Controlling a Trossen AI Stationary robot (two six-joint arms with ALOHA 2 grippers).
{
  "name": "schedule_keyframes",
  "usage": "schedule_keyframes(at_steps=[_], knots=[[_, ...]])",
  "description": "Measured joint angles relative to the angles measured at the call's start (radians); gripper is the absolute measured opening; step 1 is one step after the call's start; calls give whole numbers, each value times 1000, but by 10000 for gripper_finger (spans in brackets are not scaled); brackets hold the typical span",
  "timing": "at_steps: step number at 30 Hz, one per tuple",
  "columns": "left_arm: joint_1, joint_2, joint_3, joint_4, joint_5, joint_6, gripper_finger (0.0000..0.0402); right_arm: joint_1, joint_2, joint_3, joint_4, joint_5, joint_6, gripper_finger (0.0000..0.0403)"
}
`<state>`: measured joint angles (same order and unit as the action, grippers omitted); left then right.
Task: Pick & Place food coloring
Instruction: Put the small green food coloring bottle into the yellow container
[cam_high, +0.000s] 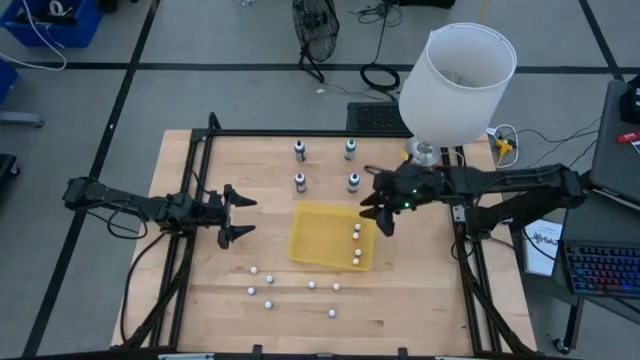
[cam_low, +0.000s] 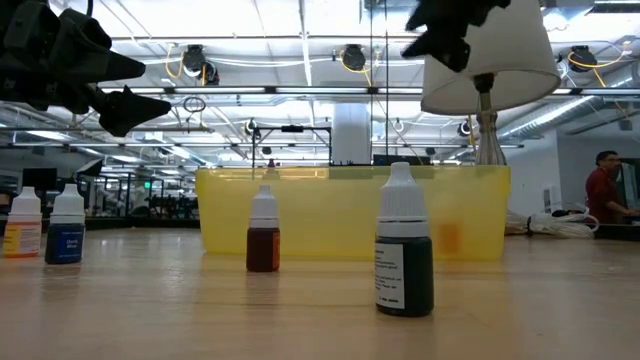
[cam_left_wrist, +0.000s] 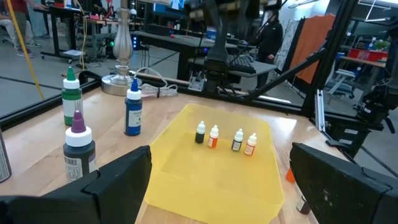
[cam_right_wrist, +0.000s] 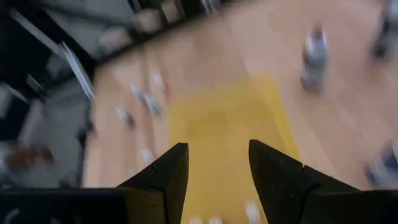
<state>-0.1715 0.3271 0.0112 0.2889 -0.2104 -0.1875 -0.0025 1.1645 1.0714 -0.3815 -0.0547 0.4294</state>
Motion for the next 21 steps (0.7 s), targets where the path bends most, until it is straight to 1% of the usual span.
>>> schedule_keyframes(at_steps=[2,5,7,12,17,21], knots=[[0,0,0,0,0,0,379,0,1,1,119,-1,4,155],[0,0,0,0,0,0,379,19,1,1,231,0,4,155],[0,0,0,0,0,0,379,37,1,1,267,0,4,155],[0,0,0,0,0,0,379,86,1,1,259,2,11,155],[0,0,0,0,0,0,379,132,21,1,203,-1,83,155],[0,0,0,1,0,0,379,155,34,-1,185,2,67,155]])
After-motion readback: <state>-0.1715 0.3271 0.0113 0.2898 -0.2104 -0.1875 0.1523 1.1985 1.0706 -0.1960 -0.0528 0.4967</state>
